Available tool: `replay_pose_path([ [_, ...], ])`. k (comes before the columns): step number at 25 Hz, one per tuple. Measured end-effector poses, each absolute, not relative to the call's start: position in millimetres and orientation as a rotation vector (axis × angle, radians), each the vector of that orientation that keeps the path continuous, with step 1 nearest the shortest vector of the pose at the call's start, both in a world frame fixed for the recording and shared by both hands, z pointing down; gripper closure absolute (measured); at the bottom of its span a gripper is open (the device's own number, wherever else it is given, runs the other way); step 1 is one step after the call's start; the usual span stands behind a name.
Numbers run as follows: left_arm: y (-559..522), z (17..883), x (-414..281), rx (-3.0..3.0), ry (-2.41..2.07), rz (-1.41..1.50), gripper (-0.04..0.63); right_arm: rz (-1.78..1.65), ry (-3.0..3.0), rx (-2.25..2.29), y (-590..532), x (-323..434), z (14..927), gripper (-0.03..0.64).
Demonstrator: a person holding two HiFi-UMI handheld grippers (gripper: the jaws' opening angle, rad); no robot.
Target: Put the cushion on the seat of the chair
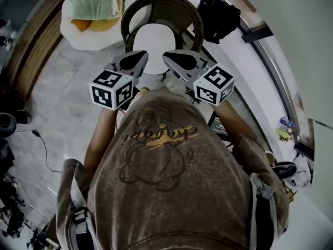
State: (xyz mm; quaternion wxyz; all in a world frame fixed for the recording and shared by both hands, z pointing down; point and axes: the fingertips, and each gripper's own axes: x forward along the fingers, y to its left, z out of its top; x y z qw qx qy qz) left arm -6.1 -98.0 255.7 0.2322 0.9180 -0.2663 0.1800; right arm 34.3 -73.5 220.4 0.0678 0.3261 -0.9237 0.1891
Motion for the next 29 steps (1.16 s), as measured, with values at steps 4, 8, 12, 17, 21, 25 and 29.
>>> replay_pose_path([
  [4, -97.9, 254.0, -4.6, 2.530, -0.728, 0.493, 0.589, 0.511, -2.808, 0.926, -71.2, 30.7, 214.0, 0.595],
  [8, -97.7, 252.5, -2.9, 2.527, -0.727, 0.493, 0.589, 0.500, -2.815, 0.894, -69.8, 28.8, 211.0, 0.595],
  [12, -95.9, 253.1, -0.1, 2.523, -0.725, 0.498, 0.589, 0.517, -2.822, 0.876, -67.8, 30.3, 210.3, 0.595],
  [17, -95.2, 256.4, 3.1, 2.516, -0.728, 0.502, 0.589, 0.519, -2.821, 0.864, -69.1, 37.1, 211.8, 0.595],
  [21, -94.8, 258.3, 4.2, 2.505, -0.731, 0.505, 0.589, 0.522, -2.818, 0.854, -70.4, 40.6, 212.8, 0.595],
  [25, -92.3, 261.7, 3.8, 2.497, -0.739, 0.507, 0.589, 0.526, -2.820, 0.847, -70.3, 41.0, 215.5, 0.595],
  [29, -89.8, 267.8, 3.0, 2.488, -0.745, 0.509, 0.589, 0.527, -2.822, 0.837, -70.1, 40.5, 219.5, 0.595],
])
